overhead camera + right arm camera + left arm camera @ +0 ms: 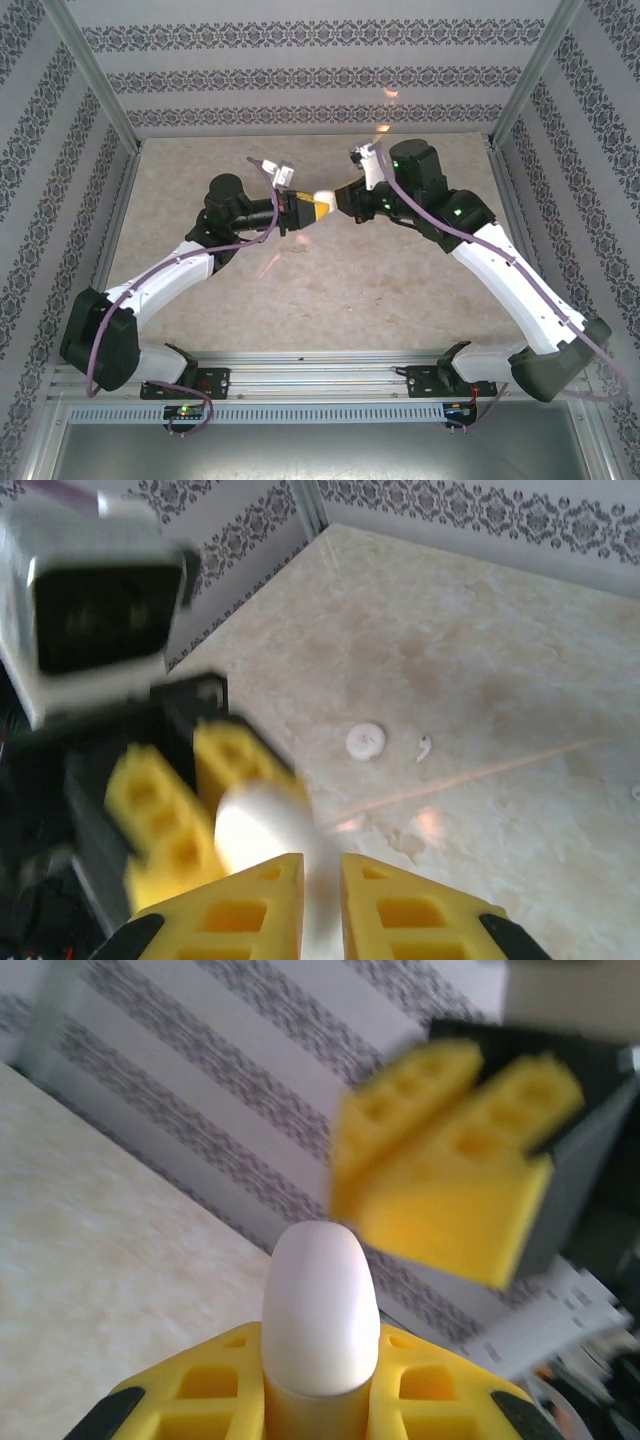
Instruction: Insert the wireless bluetooth earbuds into the charging case
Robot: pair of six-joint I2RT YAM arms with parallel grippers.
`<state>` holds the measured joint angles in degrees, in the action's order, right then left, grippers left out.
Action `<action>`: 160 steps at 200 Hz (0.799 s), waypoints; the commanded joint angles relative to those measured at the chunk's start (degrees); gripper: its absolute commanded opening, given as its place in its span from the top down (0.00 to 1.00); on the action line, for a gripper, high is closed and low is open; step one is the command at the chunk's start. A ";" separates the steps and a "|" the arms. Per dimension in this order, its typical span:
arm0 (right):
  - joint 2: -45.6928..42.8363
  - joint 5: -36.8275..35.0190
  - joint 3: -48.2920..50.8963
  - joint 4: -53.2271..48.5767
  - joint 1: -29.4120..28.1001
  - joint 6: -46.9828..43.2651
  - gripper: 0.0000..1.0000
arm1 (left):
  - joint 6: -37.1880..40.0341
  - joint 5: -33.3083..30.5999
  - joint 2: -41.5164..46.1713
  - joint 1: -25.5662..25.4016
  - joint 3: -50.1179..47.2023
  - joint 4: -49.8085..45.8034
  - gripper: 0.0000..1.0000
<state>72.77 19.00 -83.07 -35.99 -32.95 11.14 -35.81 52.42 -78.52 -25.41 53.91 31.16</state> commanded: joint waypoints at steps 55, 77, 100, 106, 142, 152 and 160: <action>-1.45 8.67 3.39 -2.43 11.78 7.95 0.80 | 13.00 -17.42 -11.13 5.98 11.89 -17.48 1.00; -0.56 8.66 4.16 -2.11 12.59 10.05 0.79 | 12.58 -21.51 -17.48 7.35 15.88 -22.19 1.00; 0.34 8.77 5.44 -2.07 13.24 11.60 0.77 | 11.82 -22.45 -24.78 8.75 19.99 -26.22 1.00; 0.63 8.63 5.98 -2.07 13.39 11.97 0.77 | 11.85 -22.51 -26.64 8.89 21.23 -27.60 1.00; 2.33 8.89 8.26 -1.41 14.25 14.63 0.76 | 12.35 -23.61 -36.27 9.08 27.83 -33.75 0.99; 3.16 9.11 8.39 -1.04 14.39 15.21 0.75 | 12.49 -24.11 -38.56 9.08 29.01 -34.27 0.99; 3.86 9.25 8.28 -0.89 14.47 15.59 0.75 | 13.02 -24.52 -40.44 9.15 29.94 -34.74 0.98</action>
<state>74.91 26.70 -75.22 -37.95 -19.20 24.16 -24.77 29.63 -115.61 -16.47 80.12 1.04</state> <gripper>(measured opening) 0.243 0.197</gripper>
